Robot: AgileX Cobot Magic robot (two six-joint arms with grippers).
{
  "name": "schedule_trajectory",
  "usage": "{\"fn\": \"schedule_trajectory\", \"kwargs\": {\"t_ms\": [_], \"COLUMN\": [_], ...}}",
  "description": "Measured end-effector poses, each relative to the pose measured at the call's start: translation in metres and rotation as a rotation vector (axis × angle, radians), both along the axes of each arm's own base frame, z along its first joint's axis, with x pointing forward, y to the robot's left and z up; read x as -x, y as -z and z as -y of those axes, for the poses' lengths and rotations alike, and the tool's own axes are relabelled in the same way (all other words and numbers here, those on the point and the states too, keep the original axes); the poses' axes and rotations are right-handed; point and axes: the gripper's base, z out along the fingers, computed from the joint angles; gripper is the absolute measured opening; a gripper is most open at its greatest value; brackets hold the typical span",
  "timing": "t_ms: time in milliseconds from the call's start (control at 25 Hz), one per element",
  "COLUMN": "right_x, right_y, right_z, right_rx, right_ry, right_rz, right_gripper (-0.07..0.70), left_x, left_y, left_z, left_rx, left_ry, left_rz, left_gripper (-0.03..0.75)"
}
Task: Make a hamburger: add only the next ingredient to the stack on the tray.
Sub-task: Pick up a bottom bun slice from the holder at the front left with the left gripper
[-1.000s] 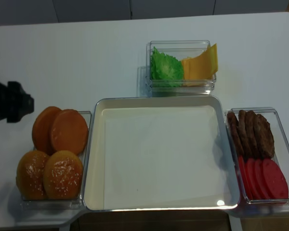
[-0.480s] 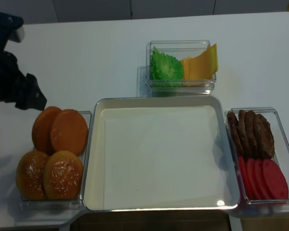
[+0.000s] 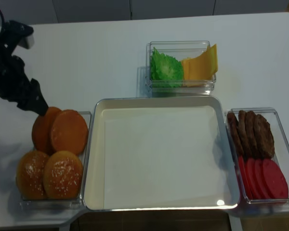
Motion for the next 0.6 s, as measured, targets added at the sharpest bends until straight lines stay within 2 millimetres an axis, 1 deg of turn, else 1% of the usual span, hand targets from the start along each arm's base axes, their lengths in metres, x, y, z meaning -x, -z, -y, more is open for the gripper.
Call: {"fn": "schedule_trajectory", "kwargs": {"t_ms": [120, 600], "right_x": [0.000, 0.000], "right_y": [0.000, 0.000], "right_z": [0.000, 0.000], "right_rx": [0.000, 0.000], "right_ry": [0.000, 0.000], "right_rz": [0.000, 0.000], "right_gripper": [0.499, 0.499], "left_x": [-0.004, -0.010], "left_y": [0.008, 0.019], "left_z": [0.000, -0.001], "left_rx": [0.002, 0.005], "left_ry": [0.007, 0.029], "left_rz": [-0.022, -0.051], "left_gripper": [0.419, 0.407]}}
